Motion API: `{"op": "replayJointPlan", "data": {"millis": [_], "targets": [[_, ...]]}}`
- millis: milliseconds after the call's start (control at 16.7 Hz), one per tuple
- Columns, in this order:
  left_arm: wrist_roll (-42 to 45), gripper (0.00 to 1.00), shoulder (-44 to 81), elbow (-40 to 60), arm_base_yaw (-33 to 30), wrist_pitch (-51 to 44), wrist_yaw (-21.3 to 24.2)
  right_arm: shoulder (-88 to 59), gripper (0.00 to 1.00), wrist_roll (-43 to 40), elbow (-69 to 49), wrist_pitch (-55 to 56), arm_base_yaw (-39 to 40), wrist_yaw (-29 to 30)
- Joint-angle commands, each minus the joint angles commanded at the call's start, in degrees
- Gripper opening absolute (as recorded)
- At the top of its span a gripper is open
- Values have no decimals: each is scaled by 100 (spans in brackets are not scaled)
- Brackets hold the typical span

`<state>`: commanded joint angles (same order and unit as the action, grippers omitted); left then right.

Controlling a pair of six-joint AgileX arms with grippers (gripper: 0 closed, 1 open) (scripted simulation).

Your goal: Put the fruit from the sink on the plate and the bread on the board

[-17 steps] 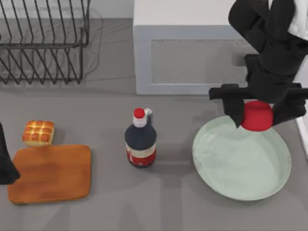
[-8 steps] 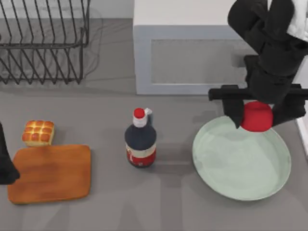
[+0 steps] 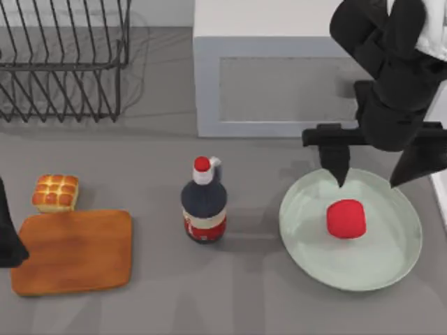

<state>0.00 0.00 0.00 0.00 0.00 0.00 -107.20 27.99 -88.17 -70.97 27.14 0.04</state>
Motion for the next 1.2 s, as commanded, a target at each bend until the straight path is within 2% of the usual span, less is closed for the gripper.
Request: {"op": "replayJointPlan", "data": {"millis": [60, 120, 780, 960, 1200], "targets": [[0, 100, 0, 0, 0, 0, 0, 0, 98, 0, 0, 0, 0, 0], [0, 100, 0, 0, 0, 0, 0, 0, 100, 0, 0, 0, 0, 0], [0, 100, 0, 0, 0, 0, 0, 181, 100, -47, 133, 119, -56, 0], [0, 100, 0, 0, 0, 0, 0, 901, 100, -234, 700, 592, -236, 0], [0, 100, 0, 0, 0, 0, 0, 2622, 100, -657, 2081, 1664, -644, -1]]}}
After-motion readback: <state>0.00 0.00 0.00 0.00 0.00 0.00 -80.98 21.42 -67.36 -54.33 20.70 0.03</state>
